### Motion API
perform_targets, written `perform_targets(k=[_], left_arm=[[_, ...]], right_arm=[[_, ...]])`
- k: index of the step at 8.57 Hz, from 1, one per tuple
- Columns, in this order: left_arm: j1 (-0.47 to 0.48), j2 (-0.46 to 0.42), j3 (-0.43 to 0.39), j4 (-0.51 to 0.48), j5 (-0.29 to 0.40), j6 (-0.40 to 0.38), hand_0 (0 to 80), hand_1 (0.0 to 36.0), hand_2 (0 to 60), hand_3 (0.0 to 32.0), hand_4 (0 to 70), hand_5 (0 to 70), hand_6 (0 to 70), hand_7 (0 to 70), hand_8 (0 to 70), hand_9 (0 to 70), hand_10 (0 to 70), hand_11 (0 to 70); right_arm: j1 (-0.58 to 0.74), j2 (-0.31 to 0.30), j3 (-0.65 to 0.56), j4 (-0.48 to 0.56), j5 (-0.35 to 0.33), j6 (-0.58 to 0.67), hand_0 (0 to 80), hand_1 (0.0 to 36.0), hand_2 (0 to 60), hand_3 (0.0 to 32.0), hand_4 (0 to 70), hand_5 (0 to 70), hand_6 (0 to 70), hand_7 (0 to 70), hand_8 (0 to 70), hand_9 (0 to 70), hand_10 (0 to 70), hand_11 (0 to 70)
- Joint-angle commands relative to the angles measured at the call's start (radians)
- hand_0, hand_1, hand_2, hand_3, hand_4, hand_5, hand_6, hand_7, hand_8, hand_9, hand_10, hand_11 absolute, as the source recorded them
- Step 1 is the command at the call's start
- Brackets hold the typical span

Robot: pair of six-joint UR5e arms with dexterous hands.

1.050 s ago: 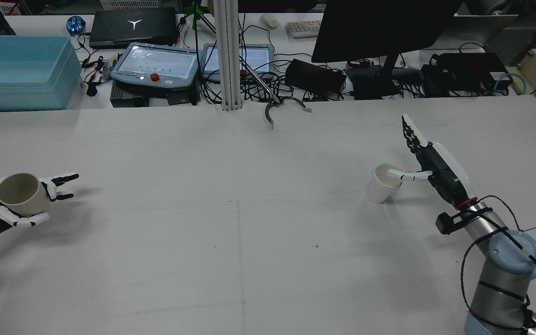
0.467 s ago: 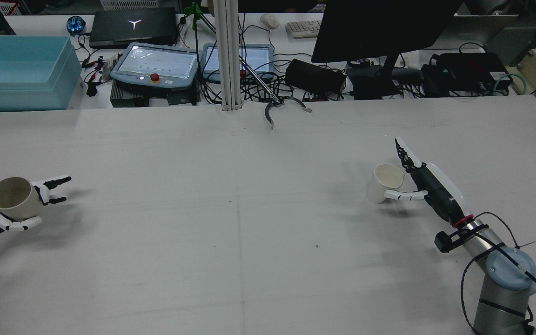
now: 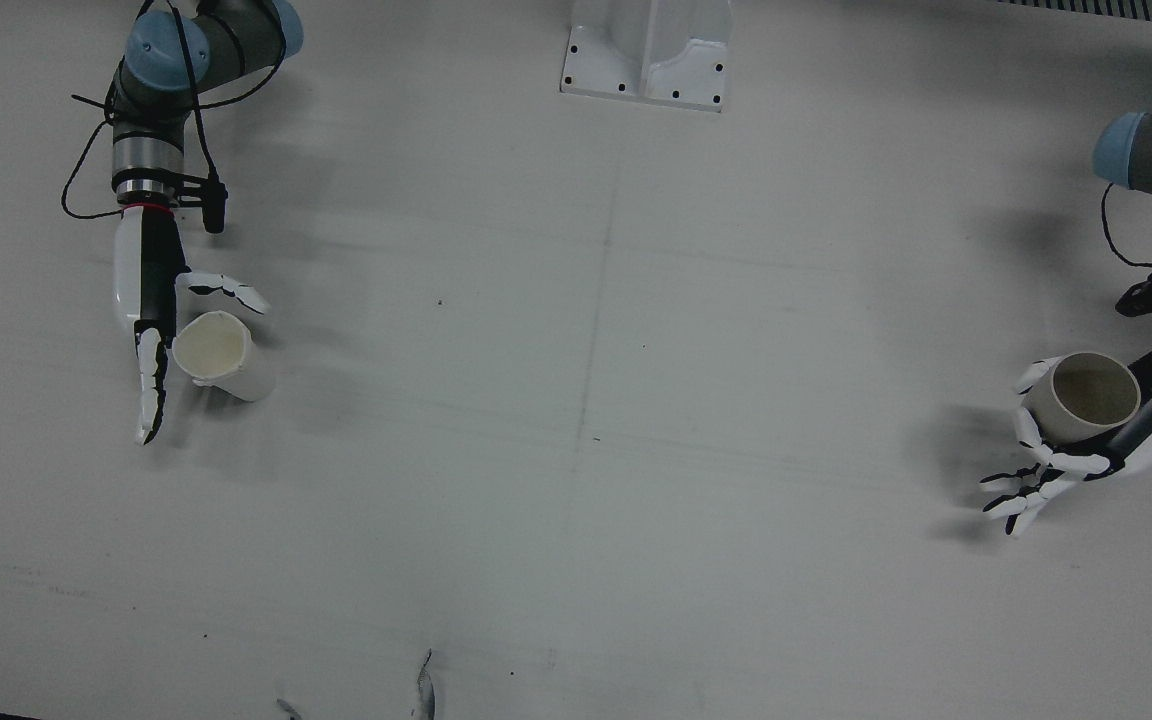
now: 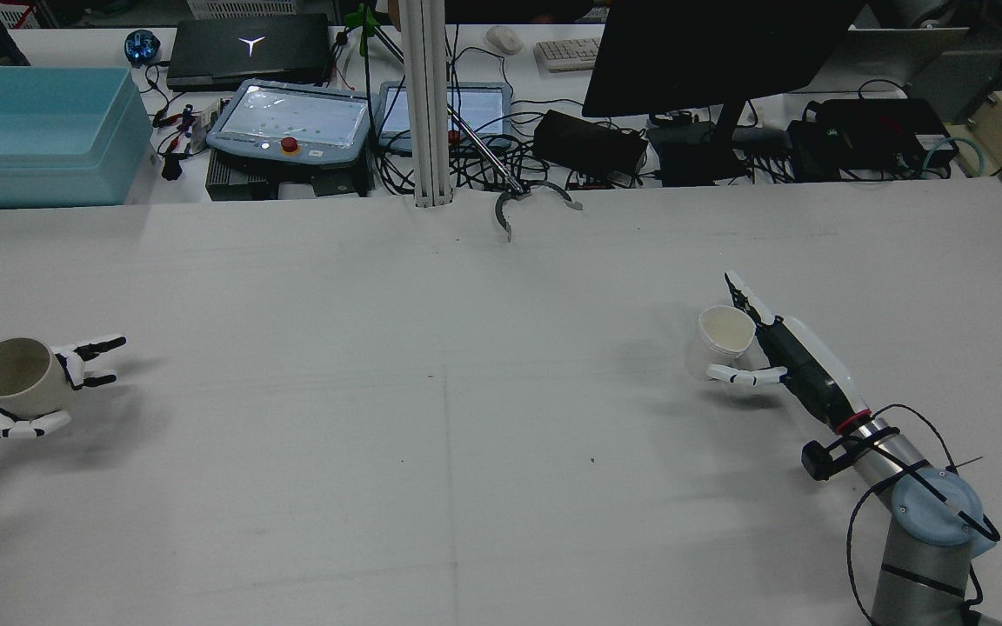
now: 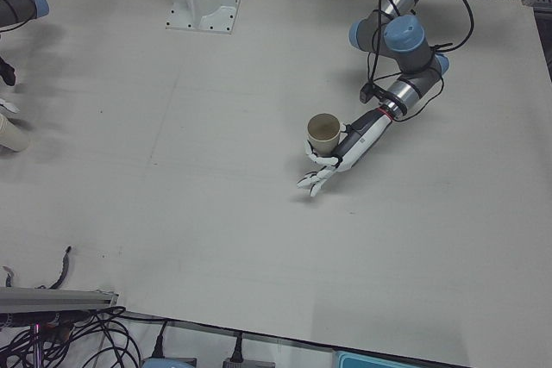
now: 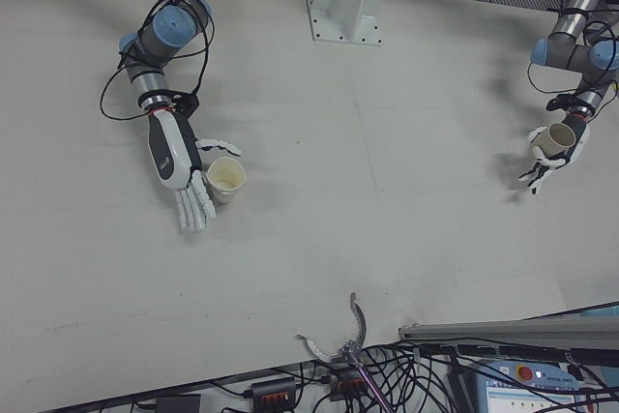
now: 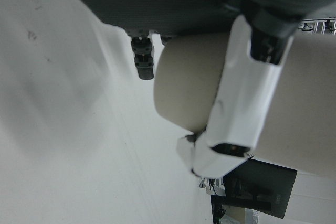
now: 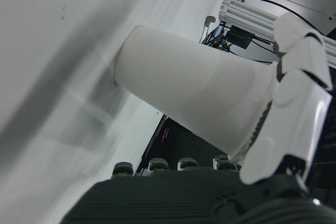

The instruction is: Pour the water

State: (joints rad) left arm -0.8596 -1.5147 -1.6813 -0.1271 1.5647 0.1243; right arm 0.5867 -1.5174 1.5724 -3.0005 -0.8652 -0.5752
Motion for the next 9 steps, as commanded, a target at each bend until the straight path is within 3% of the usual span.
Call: perform_targets(k=[1,2,3,4,5,6,7,9], left_arm=[[-0.001,0.001,0.008,-0.002,0.0,0.0,80.0,36.0,60.0,0.0,70.0,70.0,13.8,9.7,2.6,0.5,10.6,19.2],[-0.001,0.002,0.009,-0.002,0.0,0.0,80.0,36.0,60.0,0.0,70.0,70.0,13.8,9.6,2.6,0.5,10.5,19.1],[0.001,0.005,0.008,-0.002,0.0,0.002,80.0,36.0,60.0,0.0,70.0,70.0,13.8,9.7,2.6,0.5,10.4,19.0],[0.001,0.005,0.009,-0.002,0.0,0.002,80.0,36.0,60.0,0.0,70.0,70.0,13.9,9.8,2.6,0.5,10.5,19.1],[0.001,0.005,0.014,-0.002,0.0,0.002,80.0,36.0,60.0,0.0,70.0,70.0,13.8,9.6,2.7,0.5,10.5,19.1],[-0.001,0.005,0.015,-0.002,0.0,0.002,80.0,36.0,60.0,0.0,70.0,70.0,13.7,9.6,2.6,0.5,10.5,19.1],[-0.001,0.005,0.017,-0.003,-0.002,0.002,80.0,36.0,60.0,0.0,70.0,70.0,13.5,9.3,2.5,0.4,10.5,19.1],[0.001,0.004,-0.003,-0.005,-0.002,0.0,80.0,36.0,60.0,0.0,70.0,70.0,13.2,9.1,2.5,0.4,10.5,19.1]], right_arm=[[-0.004,0.063,-0.031,0.0,0.0,0.0,47.3,19.0,22.8,11.2,0.0,5.8,4.0,0.0,2.6,1.8,0.0,0.0],[-0.005,0.08,-0.031,-0.002,0.002,-0.002,48.5,21.0,24.8,15.4,0.0,7.2,7.8,1.5,2.1,0.2,0.0,0.0],[-0.004,0.086,-0.031,-0.002,0.003,-0.003,56.0,29.6,33.4,7.2,0.0,10.9,19.8,29.2,6.0,6.2,0.0,0.0],[-0.004,0.085,-0.031,-0.002,0.005,-0.003,62.9,35.7,42.4,2.6,0.0,13.3,27.6,46.2,10.6,14.0,0.0,0.0],[-0.004,0.085,-0.031,-0.002,0.005,-0.003,71.0,36.0,52.0,0.0,7.9,15.3,35.0,55.2,19.9,26.9,0.0,0.0],[-0.004,0.085,-0.031,-0.002,0.005,-0.003,78.8,36.0,60.0,0.0,28.7,16.3,40.1,59.2,27.1,36.8,0.0,0.0],[-0.002,0.085,-0.022,-0.002,0.005,0.0,80.0,36.0,60.0,0.0,39.0,16.6,39.6,54.8,32.3,42.9,0.0,0.0],[0.034,0.079,0.067,-0.015,-0.003,0.046,80.0,36.0,60.0,0.0,48.3,15.7,35.6,50.3,30.9,41.5,0.0,0.0]])
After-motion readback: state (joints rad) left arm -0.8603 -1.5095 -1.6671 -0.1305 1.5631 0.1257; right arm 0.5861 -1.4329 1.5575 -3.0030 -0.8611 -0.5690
